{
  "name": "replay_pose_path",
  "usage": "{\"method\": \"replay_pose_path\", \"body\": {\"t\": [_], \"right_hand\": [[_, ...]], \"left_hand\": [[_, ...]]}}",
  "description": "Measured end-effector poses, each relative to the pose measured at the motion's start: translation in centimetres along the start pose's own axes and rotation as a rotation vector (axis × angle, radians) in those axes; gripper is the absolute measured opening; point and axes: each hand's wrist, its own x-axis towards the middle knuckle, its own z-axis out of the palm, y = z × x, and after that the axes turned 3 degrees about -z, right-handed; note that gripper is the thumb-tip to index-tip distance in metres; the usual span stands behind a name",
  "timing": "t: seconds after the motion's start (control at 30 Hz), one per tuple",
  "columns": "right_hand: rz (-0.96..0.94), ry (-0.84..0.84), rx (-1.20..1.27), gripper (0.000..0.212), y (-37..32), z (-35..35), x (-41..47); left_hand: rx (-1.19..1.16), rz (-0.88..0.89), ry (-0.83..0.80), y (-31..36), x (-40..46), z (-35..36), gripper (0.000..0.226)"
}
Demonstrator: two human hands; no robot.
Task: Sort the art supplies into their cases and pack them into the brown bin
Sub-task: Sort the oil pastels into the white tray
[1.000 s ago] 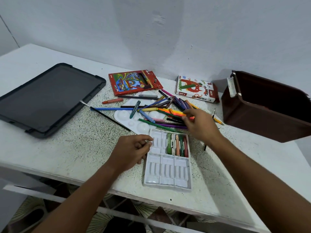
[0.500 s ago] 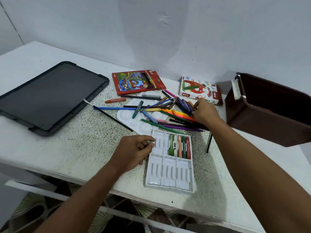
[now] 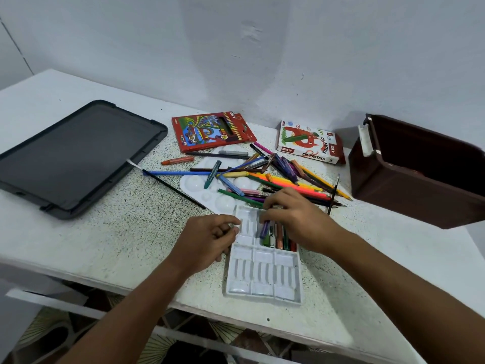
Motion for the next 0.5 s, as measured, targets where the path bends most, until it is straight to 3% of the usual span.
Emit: {"method": "replay_pose_path", "body": {"t": [0.23,0.37,0.5], "right_hand": [[-0.046,0.012,0.106,0.052,-0.8,1.1,0.2],[0.055,0.063,0.216,0.026,-0.9,0.8,-0.2],[0.108,0.014,0.244,0.029,-1.1,0.9,-0.9]], "left_hand": [[0.004,-0.004,0.002,-0.2,0.0,0.1,0.014],[0.003,-0.009,0.001,-0.2,0.0,0.0,0.014],[-0.002,-0.009,0.001,-0.2,0.0,0.1,0.015]]}}
